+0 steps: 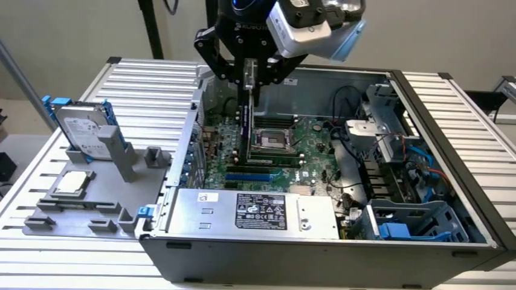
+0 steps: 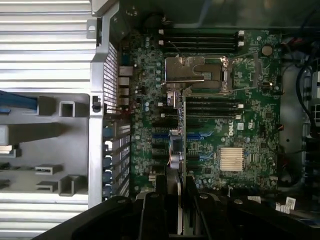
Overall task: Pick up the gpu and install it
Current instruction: 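Pick up the gpu and move the gpu toward the slot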
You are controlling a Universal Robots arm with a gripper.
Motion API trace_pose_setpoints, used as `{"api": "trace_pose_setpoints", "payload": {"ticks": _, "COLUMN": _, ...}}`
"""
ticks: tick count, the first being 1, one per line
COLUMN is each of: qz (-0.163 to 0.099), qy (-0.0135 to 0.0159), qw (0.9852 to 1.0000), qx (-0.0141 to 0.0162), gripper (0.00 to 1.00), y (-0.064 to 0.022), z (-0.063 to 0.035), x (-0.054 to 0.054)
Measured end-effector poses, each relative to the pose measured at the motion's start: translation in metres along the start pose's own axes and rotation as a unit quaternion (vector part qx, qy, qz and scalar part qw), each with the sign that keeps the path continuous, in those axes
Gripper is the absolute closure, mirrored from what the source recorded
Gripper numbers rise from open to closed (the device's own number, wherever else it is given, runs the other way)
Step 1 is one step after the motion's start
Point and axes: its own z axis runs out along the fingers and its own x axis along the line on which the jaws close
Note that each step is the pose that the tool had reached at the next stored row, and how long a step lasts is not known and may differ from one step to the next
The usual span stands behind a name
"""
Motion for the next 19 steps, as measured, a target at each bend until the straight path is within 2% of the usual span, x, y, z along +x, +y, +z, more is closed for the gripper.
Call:
{"api": "trace_pose_setpoints", "payload": {"ticks": 5, "qz": 0.000, "qy": 0.0000, "qw": 1.0000, "qx": 0.0031, "gripper": 0.73, "y": 0.0044, "z": 0.0060, "x": -0.023}}
{"api": "trace_pose_setpoints", "payload": {"ticks": 9, "qz": 0.000, "qy": -0.0001, "qw": 1.0000, "qx": 0.0072, "gripper": 0.73, "y": 0.0107, "z": 0.0103, "x": -0.041}}
{"api": "trace_pose_setpoints", "payload": {"ticks": 11, "qz": 0.000, "qy": -0.0001, "qw": 0.9999, "qx": 0.0109, "gripper": 0.73, "y": 0.0134, "z": 0.0117, "x": -0.050}}
{"api": "trace_pose_setpoints", "payload": {"ticks": 17, "qz": 0.001, "qy": -0.0002, "qw": 0.9997, "qx": 0.0259, "gripper": 0.73, "y": 0.0213, "z": 0.0157, "x": -0.072}}
{"api": "trace_pose_setpoints", "payload": {"ticks": 19, "qz": 0.001, "qy": -0.0002, "qw": 0.9996, "qx": 0.0288, "gripper": 0.73, "y": 0.0222, "z": 0.0173, "x": -0.078}}
